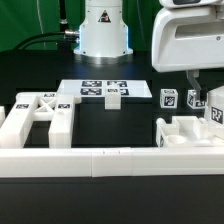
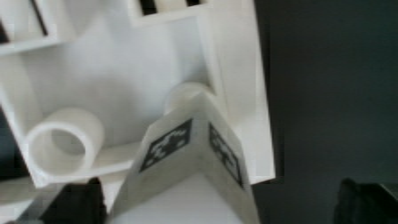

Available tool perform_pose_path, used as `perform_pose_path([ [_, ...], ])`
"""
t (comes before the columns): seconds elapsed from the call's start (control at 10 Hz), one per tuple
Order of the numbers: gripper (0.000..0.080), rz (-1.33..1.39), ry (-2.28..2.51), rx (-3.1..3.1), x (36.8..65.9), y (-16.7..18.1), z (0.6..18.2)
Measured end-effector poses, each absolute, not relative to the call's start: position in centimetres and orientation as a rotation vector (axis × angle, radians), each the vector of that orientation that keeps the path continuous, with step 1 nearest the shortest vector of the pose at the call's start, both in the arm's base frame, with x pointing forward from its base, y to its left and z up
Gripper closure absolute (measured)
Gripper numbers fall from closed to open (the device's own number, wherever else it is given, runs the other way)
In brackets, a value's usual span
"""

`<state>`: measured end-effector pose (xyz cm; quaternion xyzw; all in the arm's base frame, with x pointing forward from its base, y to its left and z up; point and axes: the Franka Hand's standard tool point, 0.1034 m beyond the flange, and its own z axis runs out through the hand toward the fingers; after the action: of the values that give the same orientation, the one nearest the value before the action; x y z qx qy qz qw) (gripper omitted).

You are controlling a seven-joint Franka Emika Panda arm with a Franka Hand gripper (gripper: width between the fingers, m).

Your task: Assemble chair

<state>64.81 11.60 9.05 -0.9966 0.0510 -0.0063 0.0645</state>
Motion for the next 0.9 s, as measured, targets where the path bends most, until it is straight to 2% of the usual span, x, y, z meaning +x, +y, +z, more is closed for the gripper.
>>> perform_pose_path([
  [0.3,0.0151,-0.041,-0.212,-3.008,64.84,11.31,8.89],
  [0.6,0.0177,-0.044,-0.271,-3.003,64.83,11.28,8.86],
  [0.8,0.0519,-0.043,-0.271,-3.003,64.82,11.27,8.82],
  [0.9,0.0519,-0.044,-0.257,-3.004,64.83,11.28,8.82],
])
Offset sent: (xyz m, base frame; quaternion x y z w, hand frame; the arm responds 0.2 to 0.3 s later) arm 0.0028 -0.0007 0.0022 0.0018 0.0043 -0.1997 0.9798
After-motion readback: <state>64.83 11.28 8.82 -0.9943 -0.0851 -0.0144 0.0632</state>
